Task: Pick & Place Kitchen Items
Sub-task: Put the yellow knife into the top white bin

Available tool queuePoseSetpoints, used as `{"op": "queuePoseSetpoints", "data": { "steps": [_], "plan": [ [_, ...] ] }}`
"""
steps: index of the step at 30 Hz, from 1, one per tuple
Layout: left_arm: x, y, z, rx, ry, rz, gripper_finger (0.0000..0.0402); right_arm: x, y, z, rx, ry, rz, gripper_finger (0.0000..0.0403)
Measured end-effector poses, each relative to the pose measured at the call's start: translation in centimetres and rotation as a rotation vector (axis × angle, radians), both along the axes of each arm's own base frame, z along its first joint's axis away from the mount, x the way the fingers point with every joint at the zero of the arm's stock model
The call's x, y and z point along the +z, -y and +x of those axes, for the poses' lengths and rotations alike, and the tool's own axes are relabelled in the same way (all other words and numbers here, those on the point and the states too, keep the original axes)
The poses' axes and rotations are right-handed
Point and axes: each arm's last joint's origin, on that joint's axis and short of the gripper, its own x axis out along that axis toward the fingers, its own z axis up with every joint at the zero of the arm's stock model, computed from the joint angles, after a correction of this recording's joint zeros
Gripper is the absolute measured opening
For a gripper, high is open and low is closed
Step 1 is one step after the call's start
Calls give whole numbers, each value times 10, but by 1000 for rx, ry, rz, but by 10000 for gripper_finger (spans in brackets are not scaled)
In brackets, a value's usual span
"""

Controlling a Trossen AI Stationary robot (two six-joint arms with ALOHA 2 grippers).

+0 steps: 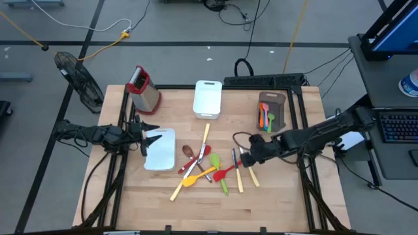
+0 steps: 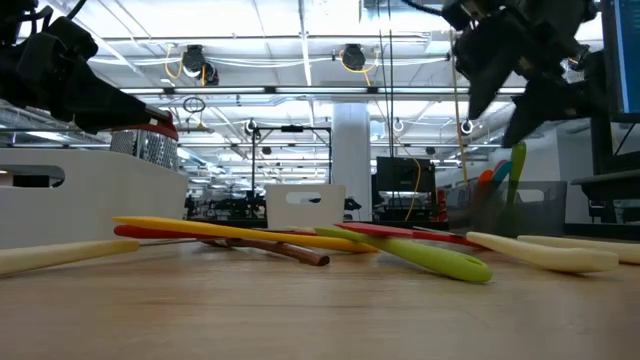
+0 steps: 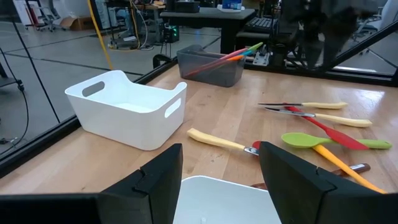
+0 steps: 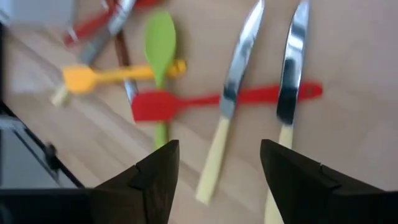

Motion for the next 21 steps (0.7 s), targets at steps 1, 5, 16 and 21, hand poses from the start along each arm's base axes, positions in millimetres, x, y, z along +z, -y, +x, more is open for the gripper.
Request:
{"op": "queuePoseSetpoints", "data": {
  "steps": [1,5,16,21],
  "plan": [
    [0,0,0,0,0,0,218,-5,-3,2,16,-31,17,221],
    [0,0,0,1,2,-7,218,-26,-14,7,41,-137,18,220],
    [0,0,0,-3,-5,19,218,-48,-20,23,105,-296,-2,221],
    [0,0,0,-3,-5,19,218,-61,-19,23,99,-377,-27,219]
  ]
}}
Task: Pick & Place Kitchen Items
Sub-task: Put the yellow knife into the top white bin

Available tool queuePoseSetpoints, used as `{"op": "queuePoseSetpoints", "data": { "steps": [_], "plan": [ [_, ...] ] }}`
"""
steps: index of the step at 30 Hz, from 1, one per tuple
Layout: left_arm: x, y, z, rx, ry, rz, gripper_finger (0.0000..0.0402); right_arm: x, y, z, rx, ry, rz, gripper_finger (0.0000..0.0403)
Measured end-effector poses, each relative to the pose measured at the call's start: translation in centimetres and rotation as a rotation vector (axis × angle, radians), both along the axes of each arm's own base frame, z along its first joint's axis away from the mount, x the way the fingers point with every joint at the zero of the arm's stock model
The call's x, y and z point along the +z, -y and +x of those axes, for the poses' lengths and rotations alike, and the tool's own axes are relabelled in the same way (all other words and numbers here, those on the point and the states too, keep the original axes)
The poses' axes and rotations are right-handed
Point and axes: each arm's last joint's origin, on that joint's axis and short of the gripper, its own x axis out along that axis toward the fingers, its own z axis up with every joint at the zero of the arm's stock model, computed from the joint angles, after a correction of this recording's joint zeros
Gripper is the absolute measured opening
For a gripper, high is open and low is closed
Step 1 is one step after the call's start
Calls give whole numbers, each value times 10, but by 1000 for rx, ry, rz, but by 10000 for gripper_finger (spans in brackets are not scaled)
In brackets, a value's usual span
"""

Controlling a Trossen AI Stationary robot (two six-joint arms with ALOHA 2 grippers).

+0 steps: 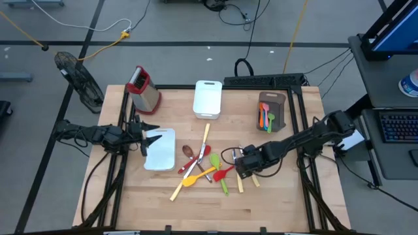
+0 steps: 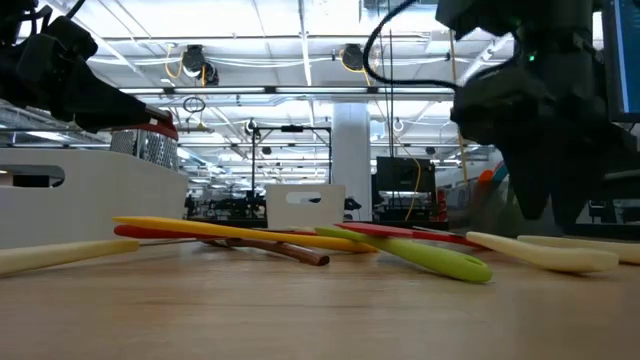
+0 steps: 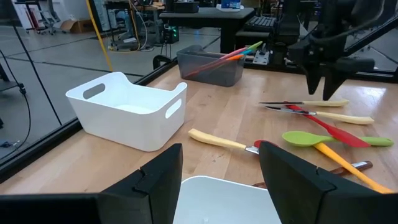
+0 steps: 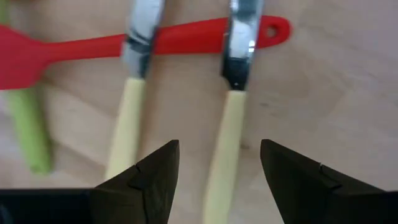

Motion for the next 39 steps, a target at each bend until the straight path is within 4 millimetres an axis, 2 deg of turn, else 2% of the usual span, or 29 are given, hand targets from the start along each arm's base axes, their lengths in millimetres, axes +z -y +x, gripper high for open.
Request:
{"op": "queuePoseSetpoints", "data": {
  "steps": [5,12,31,35,39],
  "plan": [
    [0,0,0,0,0,0,218,-13,4,-2,-23,-71,-20,218],
    [0,0,0,0,0,-1,218,-24,3,-1,-31,-54,-14,220],
    [0,0,0,0,-3,0,218,-26,12,-1,-69,-40,-92,211],
    [0,0,0,0,-3,0,218,-27,14,-2,-96,-55,-110,191],
    [0,0,0,0,-3,0,218,-27,15,-4,-120,-69,-126,144]
  ]
}}
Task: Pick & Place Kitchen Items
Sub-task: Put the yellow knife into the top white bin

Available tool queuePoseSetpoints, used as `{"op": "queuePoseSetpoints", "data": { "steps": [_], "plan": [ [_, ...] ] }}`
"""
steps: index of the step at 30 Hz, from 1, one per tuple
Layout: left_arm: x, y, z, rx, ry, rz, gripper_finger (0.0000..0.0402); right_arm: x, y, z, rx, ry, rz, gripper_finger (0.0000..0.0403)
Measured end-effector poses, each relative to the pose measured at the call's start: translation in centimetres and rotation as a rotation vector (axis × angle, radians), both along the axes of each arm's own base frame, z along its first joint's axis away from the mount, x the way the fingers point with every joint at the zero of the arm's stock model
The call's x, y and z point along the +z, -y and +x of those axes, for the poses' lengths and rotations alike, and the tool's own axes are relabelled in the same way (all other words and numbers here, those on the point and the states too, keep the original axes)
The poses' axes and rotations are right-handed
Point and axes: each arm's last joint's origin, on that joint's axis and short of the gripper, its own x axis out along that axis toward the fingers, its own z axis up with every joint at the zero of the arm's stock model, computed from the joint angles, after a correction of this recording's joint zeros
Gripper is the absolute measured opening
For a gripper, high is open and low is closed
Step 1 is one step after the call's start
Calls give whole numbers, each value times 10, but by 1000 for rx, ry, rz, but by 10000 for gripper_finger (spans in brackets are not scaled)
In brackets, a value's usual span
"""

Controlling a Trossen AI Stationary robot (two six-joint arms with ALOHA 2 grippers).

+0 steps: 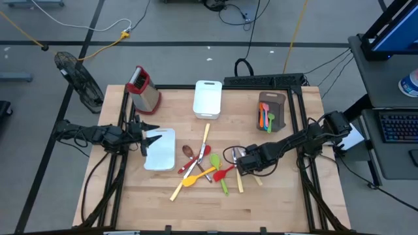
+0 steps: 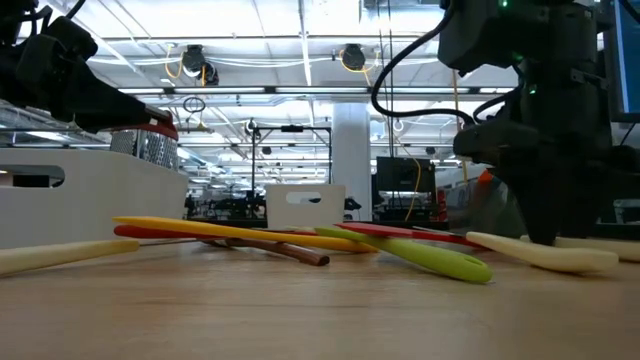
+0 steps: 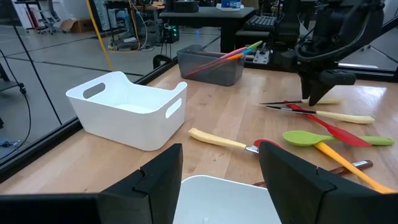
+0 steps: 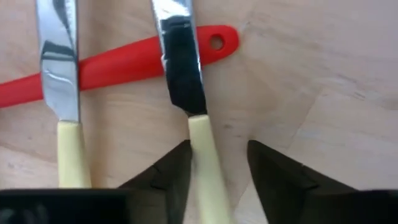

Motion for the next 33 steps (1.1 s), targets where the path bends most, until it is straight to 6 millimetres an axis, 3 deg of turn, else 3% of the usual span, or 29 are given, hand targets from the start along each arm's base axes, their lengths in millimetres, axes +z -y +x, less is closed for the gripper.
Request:
{"op": "queuePoseSetpoints", "data": {
  "steps": [8,22,33],
  "plan": [
    [0,0,0,0,0,0,218,-1,1,-1,-4,-1,-24,34],
    [0,0,0,0,0,0,218,3,1,-4,39,8,35,34],
    [0,0,0,-1,-1,5,218,40,5,-13,18,142,91,34]
  ]
}}
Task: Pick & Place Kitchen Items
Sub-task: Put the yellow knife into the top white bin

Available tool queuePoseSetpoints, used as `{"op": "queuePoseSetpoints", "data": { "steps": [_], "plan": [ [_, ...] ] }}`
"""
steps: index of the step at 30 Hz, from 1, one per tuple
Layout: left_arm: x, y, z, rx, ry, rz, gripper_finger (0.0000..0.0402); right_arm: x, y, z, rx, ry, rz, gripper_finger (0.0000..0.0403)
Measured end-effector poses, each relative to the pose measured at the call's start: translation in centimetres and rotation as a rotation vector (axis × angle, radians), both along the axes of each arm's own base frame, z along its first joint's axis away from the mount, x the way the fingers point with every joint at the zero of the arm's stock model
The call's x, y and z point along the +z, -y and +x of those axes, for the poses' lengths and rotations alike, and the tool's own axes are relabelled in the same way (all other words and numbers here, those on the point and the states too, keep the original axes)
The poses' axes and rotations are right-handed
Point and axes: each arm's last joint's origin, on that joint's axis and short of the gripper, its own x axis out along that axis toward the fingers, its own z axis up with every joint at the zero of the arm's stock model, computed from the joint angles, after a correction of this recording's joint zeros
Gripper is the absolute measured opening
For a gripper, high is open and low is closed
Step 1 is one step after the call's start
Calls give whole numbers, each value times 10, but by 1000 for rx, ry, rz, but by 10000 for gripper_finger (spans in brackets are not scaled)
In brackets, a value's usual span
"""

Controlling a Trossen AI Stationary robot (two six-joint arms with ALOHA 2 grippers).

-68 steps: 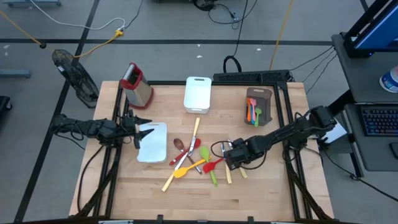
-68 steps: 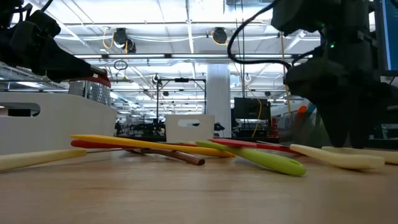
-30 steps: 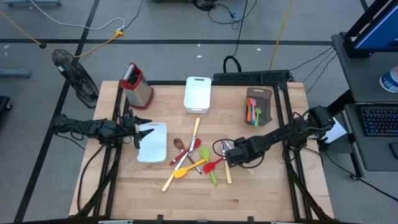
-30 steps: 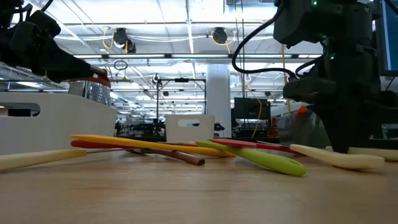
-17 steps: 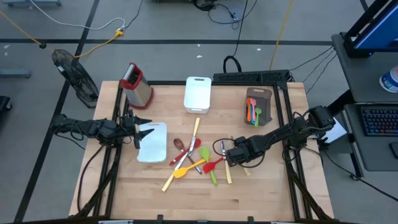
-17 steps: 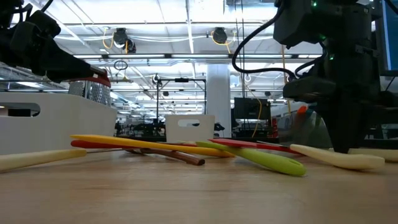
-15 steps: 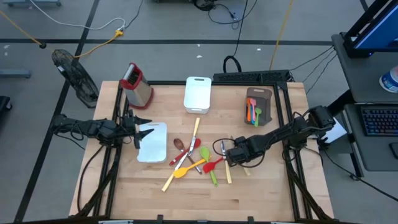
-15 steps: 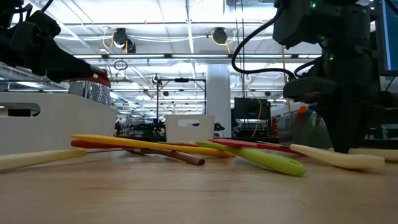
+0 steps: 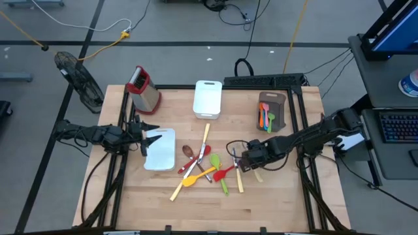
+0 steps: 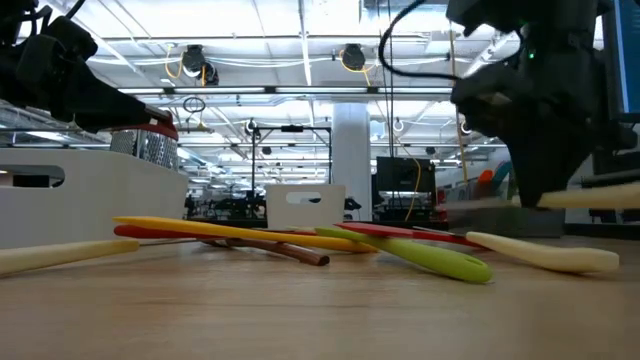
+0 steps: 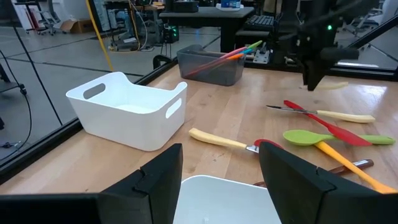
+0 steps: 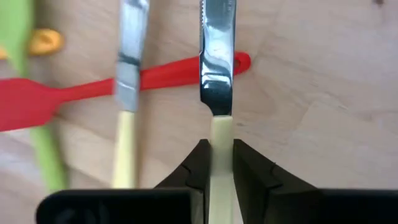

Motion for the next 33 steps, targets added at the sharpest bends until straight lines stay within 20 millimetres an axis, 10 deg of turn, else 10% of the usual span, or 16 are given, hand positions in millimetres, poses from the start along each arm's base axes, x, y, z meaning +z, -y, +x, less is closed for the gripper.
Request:
{"op": "queuePoseSetpoints", "data": {
  "steps": [18,33],
  "plan": [
    [0,0,0,0,5,-8,218,102,67,47,-104,1047,113,34],
    [0,0,0,0,7,-9,218,115,147,66,-332,1395,202,34]
  ]
}}
